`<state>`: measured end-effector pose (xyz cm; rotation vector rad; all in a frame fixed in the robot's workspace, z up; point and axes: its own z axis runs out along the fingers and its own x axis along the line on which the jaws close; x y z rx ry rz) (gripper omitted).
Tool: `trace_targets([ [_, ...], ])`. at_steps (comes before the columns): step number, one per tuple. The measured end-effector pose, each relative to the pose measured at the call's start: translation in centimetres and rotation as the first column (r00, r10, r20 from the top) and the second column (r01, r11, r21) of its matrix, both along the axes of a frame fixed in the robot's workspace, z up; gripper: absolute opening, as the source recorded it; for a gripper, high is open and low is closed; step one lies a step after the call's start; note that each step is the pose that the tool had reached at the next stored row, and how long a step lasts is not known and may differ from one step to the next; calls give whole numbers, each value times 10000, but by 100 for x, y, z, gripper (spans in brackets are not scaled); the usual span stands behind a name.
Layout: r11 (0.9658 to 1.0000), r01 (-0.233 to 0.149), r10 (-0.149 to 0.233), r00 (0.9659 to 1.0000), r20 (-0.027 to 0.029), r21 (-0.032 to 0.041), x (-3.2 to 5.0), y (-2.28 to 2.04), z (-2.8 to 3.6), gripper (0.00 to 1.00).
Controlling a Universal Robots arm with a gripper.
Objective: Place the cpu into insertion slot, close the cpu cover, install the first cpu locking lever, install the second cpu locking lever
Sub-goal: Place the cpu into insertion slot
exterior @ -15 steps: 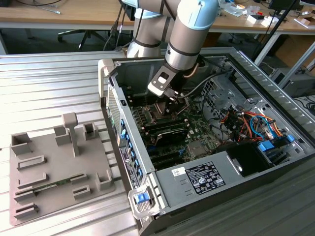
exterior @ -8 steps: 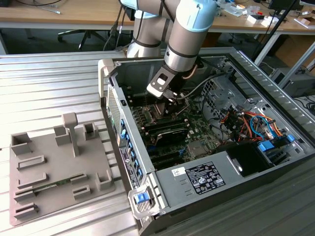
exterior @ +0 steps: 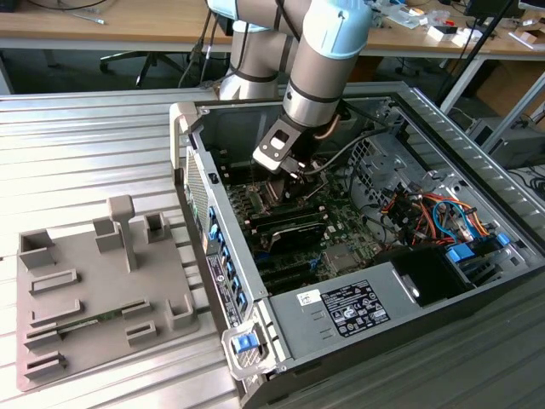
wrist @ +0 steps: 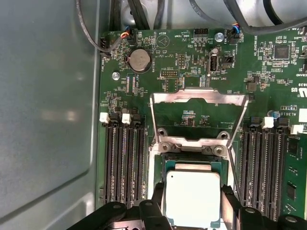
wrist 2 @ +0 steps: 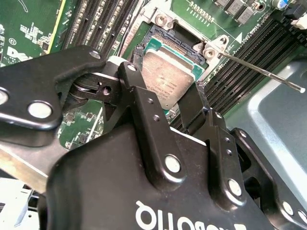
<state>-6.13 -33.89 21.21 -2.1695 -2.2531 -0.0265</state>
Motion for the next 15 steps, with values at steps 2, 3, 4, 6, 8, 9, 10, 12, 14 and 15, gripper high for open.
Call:
trace_targets([
  [2, 10000, 0, 0, 10000, 1, 1, 0, 0, -14, 55],
  [3, 10000, 0, 0, 10000, 0, 1, 0, 0, -19, 55],
  [4, 10000, 3, -3, 10000, 0, 0, -4, 0, -26, 55],
  [6, 10000, 0, 0, 10000, 0, 1, -6, 0, -36, 55],
  [8, 10000, -1, 1, 10000, 0, 1, -8, 0, -44, 55],
  [9, 10000, 0, 0, 10000, 1, 1, -8, 0, -49, 55],
  [10, 10000, 3, -3, 10000, 0, 1, -9, 0, -58, 55],
  [12, 10000, 3, -3, 10000, 0, 0, -9, 0, -69, 55],
  [14, 10000, 3, -3, 10000, 0, 1, -9, 0, -81, 55],
  [15, 10000, 3, -3, 10000, 0, 0, -9, 0, -91, 55],
])
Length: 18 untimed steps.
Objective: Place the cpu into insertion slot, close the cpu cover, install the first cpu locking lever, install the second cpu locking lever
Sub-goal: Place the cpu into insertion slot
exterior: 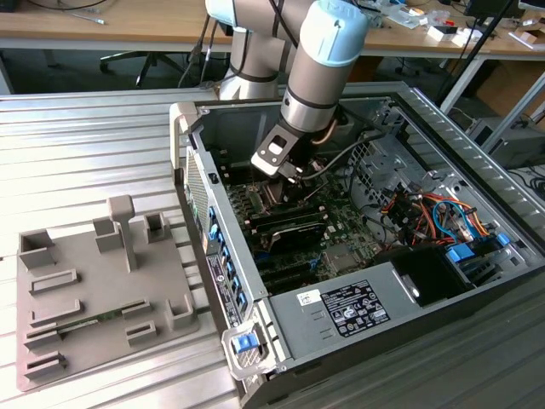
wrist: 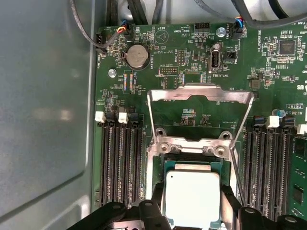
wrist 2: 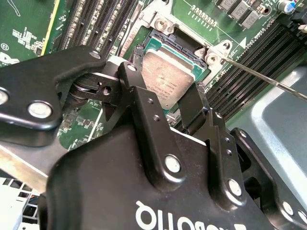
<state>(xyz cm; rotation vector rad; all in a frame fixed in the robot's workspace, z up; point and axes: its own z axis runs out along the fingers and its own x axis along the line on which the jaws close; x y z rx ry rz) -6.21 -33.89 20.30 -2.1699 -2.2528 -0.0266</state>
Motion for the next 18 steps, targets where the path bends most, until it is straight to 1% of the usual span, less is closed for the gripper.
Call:
trace_targets([
  [9, 10000, 3, -3, 10000, 0, 2, -3, 4, -33, 55],
  [18, 10000, 47, -47, 10000, 2, -1, -5, 11, -37, 55],
])
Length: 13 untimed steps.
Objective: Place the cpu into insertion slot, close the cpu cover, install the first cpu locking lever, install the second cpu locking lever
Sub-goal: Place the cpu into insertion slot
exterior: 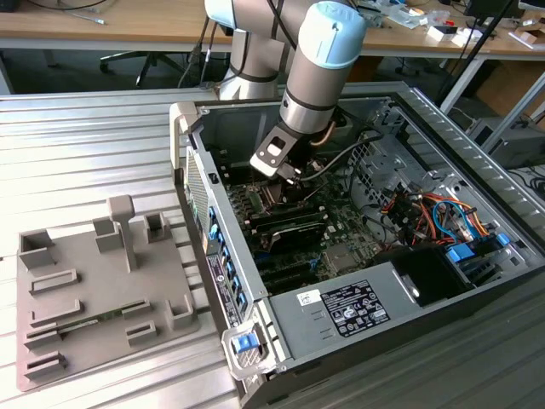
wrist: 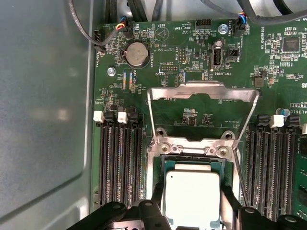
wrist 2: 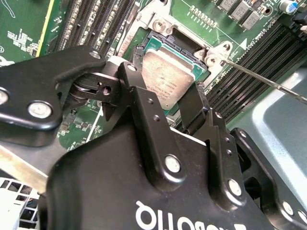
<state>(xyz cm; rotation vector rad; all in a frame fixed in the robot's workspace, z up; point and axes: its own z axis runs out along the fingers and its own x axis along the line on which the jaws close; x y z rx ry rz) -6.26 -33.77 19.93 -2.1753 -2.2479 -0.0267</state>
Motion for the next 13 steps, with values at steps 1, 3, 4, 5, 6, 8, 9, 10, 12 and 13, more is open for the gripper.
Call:
trace_targets([
  [1, 10000, 79, -79, 10000, 0, -1, 0, 0, -3, 55],
  [3, 10000, 100, -100, 10000, 1, 0, 0, 0, -4, 55],
  [4, 9999, 100, -100, 9999, 1, 0, 0, 0, -4, 55],
  [5, 10000, 100, -100, 10000, 1, 0, 1, 0, -4, 55],
  [6, 9999, 100, -100, 9999, 1, 0, 0, 0, -4, 55],
  [8, 9999, 100, -100, 9999, 2, 2, 1, 0, -4, 55],
  [9, 9999, 100, -100, 9999, 1, 1, 1, 0, -4, 61],
  [10, 9999, 101, -101, 9999, 2, 1, 1, 0, -4, 68],
  [12, 9999, 101, -101, 9999, 1, 1, 1, 0, -4, 68],
  [13, 9999, 100, -100, 9999, 1, 0, 1, 0, -4, 68],
])
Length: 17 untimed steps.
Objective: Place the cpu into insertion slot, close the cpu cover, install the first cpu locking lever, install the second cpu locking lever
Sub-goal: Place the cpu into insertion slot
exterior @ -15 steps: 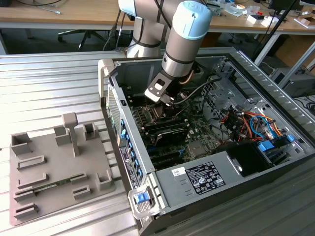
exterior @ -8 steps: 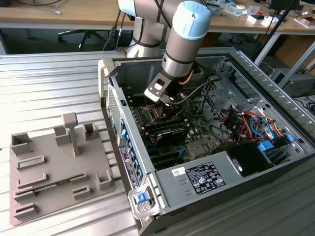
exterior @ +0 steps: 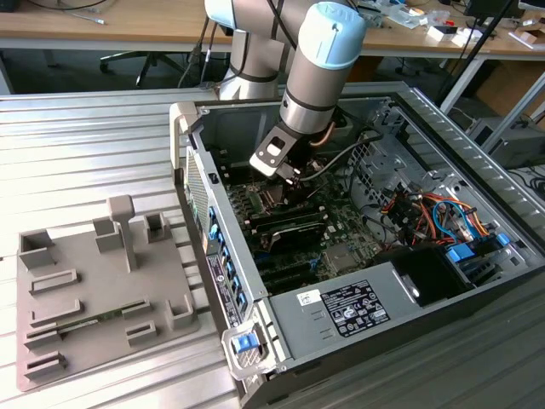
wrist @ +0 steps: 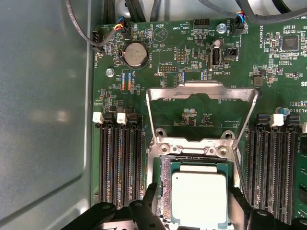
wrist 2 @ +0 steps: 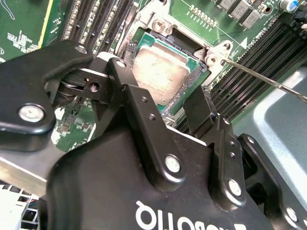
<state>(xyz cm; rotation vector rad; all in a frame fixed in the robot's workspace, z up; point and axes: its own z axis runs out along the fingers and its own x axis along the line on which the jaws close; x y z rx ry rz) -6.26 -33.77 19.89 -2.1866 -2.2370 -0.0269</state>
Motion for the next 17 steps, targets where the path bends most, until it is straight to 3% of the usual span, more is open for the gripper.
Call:
trace_targets([
  [8, 10000, 66, -66, 10000, 1, 2, 11, 3, -6, 68],
  [17, 9997, 229, -229, 9997, 0, 12, 20, 36, -12, 68],
])
